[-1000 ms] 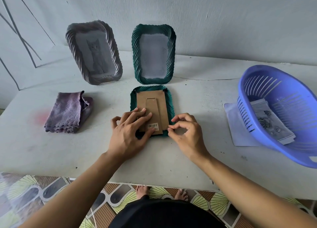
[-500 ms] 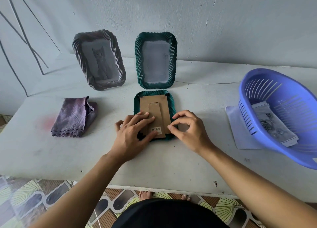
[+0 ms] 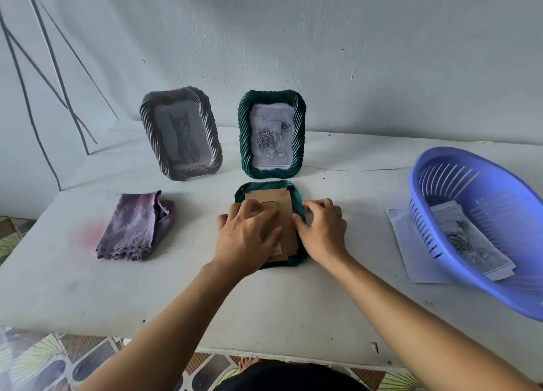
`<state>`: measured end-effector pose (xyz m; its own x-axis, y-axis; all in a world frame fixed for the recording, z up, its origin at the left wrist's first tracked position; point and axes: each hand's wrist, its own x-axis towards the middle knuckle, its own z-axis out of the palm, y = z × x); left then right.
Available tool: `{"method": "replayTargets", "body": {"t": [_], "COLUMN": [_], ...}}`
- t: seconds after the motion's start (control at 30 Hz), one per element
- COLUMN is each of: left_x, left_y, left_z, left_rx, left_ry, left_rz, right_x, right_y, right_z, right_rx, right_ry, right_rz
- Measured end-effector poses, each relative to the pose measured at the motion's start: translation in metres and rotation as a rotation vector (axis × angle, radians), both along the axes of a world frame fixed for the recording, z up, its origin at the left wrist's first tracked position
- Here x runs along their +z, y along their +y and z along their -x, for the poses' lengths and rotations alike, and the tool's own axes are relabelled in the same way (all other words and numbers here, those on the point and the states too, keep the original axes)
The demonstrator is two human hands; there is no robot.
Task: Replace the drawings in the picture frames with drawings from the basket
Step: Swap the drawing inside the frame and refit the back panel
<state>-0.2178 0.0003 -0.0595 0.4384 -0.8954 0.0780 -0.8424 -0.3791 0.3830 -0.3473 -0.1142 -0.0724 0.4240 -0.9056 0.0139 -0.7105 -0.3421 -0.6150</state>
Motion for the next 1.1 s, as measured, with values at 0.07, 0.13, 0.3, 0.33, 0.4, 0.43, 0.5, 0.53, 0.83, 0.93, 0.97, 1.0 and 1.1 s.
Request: {"method": "replayTargets", "body": {"t": [0.07, 0.13, 0.3, 0.33, 0.4, 0.43, 0.5, 0.53, 0.83, 0.93, 0.97, 1.0, 1.1], "left_x": [0.004, 0.009, 0.023, 0.027, 0.036, 0.043, 0.057, 0.063, 0.079, 0.059, 0.050, 0.040, 0.014], "left_y": [-0.001, 0.000, 0.012, 0.015, 0.015, 0.014, 0.011, 0.010, 0.030, 0.036, 0.037, 0.038, 0.039], "left_z": [0.000, 0.000, 0.010, 0.015, 0.022, 0.025, 0.032, 0.031, 0.002, -0.018, -0.023, -0.025, -0.023], "left_rx": [0.000, -0.013, -0.186, -0.207, -0.136, -0.111, -0.090, -0.080, -0.019, 0.057, 0.093, 0.136, 0.226], "left_ry": [0.030, 0.084, 0.048, 0.053, 0.151, 0.169, 0.172, 0.228, 0.694, 0.706, 0.747, 0.767, 0.677], "left_rz": [-0.014, -0.032, -0.147, -0.148, -0.080, -0.044, 0.017, 0.060, 0.296, 0.336, 0.354, 0.350, 0.269], "right_x": [0.000, 0.003, 0.027, 0.032, 0.042, 0.046, 0.054, 0.057, 0.047, 0.026, 0.018, 0.011, -0.003], "right_y": [-0.003, -0.005, 0.001, 0.002, 0.004, 0.005, 0.006, 0.007, 0.009, -0.002, -0.005, -0.008, -0.009], "right_z": [0.003, 0.009, 0.025, 0.027, 0.029, 0.028, 0.026, 0.024, 0.004, 0.005, 0.006, 0.008, 0.013], "right_rx": [0.000, 0.003, 0.021, 0.031, 0.065, 0.085, 0.145, 0.192, 0.439, 0.400, 0.399, 0.402, 0.392], "right_ry": [-0.060, -0.202, -0.604, -0.661, -0.750, -0.785, -0.812, -0.801, -0.458, -0.317, -0.248, -0.182, -0.069], "right_rz": [-0.086, -0.186, -0.381, -0.379, -0.369, -0.364, -0.338, -0.311, -0.088, -0.053, -0.009, 0.032, 0.102]}}
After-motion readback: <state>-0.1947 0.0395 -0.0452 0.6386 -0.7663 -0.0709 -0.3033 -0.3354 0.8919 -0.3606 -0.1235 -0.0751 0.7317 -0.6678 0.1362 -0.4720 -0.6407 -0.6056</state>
